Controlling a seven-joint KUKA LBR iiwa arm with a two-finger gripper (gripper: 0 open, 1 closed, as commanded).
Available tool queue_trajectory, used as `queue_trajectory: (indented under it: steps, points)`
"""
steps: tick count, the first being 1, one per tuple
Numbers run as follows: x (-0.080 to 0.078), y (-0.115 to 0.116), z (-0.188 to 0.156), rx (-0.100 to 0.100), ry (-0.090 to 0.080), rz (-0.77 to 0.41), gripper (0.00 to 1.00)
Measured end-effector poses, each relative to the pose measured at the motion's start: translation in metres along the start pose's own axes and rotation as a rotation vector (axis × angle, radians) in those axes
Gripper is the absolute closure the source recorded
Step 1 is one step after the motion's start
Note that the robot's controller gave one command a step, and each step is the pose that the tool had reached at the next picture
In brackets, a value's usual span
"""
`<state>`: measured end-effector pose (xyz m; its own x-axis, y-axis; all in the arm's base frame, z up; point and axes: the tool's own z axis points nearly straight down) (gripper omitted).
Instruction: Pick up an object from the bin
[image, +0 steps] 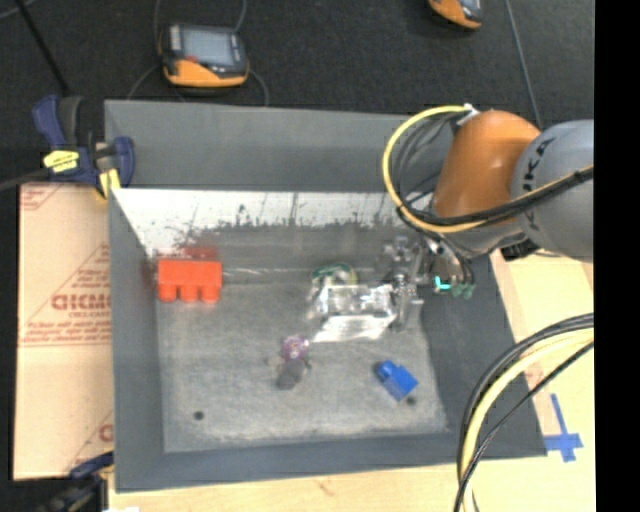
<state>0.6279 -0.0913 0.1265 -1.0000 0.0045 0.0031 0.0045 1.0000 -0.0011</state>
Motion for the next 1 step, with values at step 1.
queue_trajectory:
  steps: [1]
  points:
    - [0.0375, 0.0165, 0.0579, -0.002, -0.006, 0.072, 0.0]
